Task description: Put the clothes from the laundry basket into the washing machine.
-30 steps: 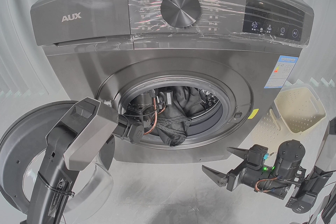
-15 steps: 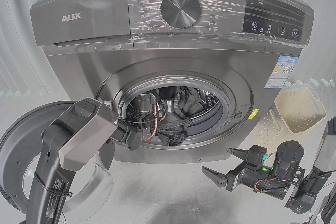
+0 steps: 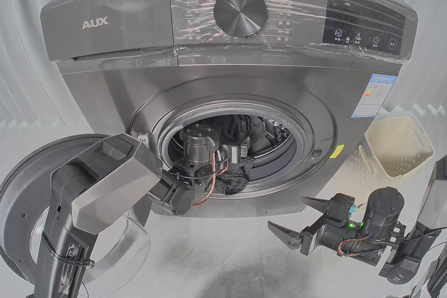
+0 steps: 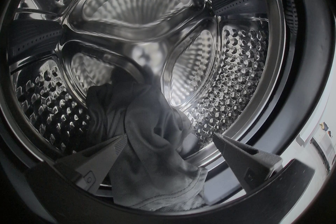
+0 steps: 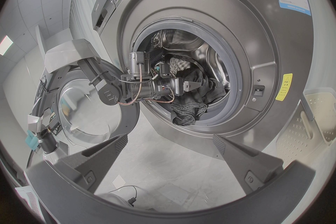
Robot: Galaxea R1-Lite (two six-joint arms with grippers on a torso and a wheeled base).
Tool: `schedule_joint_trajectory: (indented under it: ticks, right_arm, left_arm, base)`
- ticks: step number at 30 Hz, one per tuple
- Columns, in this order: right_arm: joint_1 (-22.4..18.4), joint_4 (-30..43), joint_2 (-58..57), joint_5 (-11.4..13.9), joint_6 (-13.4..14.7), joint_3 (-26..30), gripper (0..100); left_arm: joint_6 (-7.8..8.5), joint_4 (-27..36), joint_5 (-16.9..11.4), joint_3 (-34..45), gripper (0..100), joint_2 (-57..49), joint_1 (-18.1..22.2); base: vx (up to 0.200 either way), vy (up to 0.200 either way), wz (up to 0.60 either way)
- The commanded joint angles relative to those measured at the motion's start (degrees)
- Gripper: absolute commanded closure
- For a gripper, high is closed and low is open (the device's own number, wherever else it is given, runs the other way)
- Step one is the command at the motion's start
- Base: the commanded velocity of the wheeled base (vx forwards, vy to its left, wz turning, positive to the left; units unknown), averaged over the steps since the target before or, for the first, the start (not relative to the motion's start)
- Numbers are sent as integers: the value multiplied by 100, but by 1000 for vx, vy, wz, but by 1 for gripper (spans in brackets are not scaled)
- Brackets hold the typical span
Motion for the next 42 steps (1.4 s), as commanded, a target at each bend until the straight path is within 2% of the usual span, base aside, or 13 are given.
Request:
schedule_joint_trajectory:
  ticks: [1, 17, 18, 28, 32, 36, 42]
  right_arm:
    - [8, -2, 14, -2, 8, 10, 0]
    - [8, -2, 6, -2, 0, 10, 0]
    - [8, -2, 6, -2, 0, 10, 0]
    - [8, -2, -3, -2, 0, 1, 0]
    - [17, -2, 6, -2, 0, -8, 0]
    - [17, -2, 6, -2, 0, -8, 0]
    - [8, -2, 6, -2, 0, -8, 0]
  left_arm:
    - [1, 9, 4, 109, 0, 132, -48]
    - [54, -97, -14, -32, 0, 765, -48]
    - [54, -97, -14, -14, 100, 765, -48]
    - [28, -35, -14, -164, 100, 748, -39]
    - [-16, -35, 30, -928, 100, 800, 40]
    - [-8, -27, 180, -1570, 100, 950, 181]
    - [-8, 9, 224, -2624, 100, 1301, 322]
  base:
    - [0, 0, 0]
    - [0, 0, 0]
    - [0, 0, 0]
    - [0, 0, 0]
    - [0, 0, 0]
    - [0, 0, 0]
    - [0, 0, 0]
